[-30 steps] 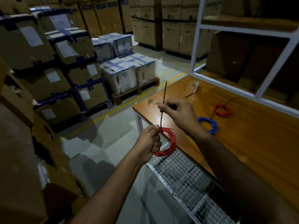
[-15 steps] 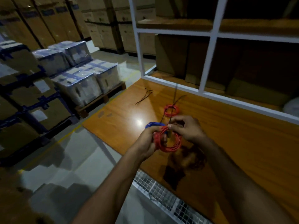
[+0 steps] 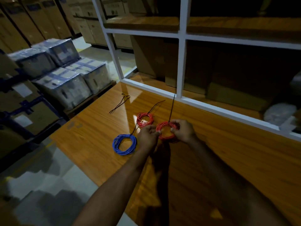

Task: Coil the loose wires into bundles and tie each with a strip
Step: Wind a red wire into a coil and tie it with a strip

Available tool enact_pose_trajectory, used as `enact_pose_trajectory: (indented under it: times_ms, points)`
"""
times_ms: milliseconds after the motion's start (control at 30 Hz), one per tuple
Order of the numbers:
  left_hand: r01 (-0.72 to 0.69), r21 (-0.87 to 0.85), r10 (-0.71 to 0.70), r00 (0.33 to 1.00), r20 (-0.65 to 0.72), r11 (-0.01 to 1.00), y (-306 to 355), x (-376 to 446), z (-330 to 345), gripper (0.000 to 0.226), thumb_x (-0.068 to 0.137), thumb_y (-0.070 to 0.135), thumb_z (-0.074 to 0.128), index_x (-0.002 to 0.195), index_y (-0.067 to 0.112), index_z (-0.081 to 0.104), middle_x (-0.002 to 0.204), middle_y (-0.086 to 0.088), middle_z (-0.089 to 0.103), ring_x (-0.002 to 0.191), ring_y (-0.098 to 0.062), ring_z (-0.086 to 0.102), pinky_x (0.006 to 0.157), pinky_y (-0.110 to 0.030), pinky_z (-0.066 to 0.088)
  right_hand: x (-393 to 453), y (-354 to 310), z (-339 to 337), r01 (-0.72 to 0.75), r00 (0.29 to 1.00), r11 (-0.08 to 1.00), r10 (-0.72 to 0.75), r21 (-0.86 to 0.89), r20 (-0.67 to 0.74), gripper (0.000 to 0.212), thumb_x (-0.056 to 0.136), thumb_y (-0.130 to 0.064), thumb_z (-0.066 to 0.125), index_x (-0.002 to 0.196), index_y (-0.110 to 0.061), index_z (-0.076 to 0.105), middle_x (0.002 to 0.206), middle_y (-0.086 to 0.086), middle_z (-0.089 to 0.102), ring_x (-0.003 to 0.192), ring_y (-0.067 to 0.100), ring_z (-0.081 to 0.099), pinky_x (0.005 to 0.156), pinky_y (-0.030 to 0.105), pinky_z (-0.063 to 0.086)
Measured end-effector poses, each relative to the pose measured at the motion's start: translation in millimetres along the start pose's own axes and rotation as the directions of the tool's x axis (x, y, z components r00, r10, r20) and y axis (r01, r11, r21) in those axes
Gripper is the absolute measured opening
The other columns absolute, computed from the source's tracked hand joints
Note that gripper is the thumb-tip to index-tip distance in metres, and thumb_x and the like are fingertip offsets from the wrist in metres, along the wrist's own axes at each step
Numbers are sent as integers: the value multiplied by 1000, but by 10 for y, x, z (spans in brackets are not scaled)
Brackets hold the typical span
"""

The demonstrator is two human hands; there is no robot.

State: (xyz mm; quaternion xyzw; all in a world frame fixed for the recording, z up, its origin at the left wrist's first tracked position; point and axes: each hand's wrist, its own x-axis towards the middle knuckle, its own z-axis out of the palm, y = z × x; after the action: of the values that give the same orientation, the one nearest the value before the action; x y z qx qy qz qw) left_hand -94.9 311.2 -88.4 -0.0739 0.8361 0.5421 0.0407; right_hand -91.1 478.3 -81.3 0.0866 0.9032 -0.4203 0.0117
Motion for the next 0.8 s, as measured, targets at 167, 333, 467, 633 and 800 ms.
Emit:
enact_pose_trajectory:
  times_ms: [167, 333, 467, 633, 800]
  points:
    - [-101, 212, 124, 987, -101, 972, 45, 9, 79, 20, 81, 28, 79, 98, 18, 74, 83, 6, 72, 74, -1, 62, 58, -8, 37, 0, 83, 23, -8, 1000, 998, 9, -66, 15, 38, 97, -29, 58, 134, -18, 60, 135, 4, 61, 127, 27, 52, 104, 43, 46]
    - [-128, 226, 155, 982, -105, 966, 73, -121, 8, 23, 92, 31, 68, 106, 14, 73, 94, -3, 74, 85, -12, 66, 73, -25, 51, -236, 96, -64, 76, 995, 996, -78, -38, -56, 41, 102, -31, 51, 140, -16, 54, 139, 6, 59, 132, 27, 49, 106, 45, 46]
    - [-247, 272, 267, 963, -38, 930, 72, -339, -191, 28, 96, 26, 62, 119, 12, 68, 109, -6, 73, 101, -19, 67, 80, -27, 50, -659, 21, -82, 129, 982, 983, -144, -129, -123, 45, 102, -32, 48, 145, -20, 47, 148, 1, 49, 141, 22, 37, 114, 41, 35]
    - [-484, 390, 418, 875, 245, 783, 88, -878, -413, 45, 98, 35, 57, 140, 20, 51, 135, -6, 60, 123, -22, 55, 94, -34, 46, -1395, -110, -147, 146, 954, 934, -220, -326, -203, 49, 103, -33, 46, 150, -21, 40, 156, 1, 39, 142, 24, 31, 114, 43, 31]
    - [-654, 397, 507, 753, 419, 644, -51, -1740, -523, 58, 97, 40, 56, 149, 22, 38, 143, -9, 49, 133, -25, 42, 99, -39, 44, -2432, -61, -179, 10, 958, 857, -157, -515, -242, 56, 103, -40, 42, 153, -19, 30, 163, 7, 23, 143, 30, 27, 109, 48, 34]
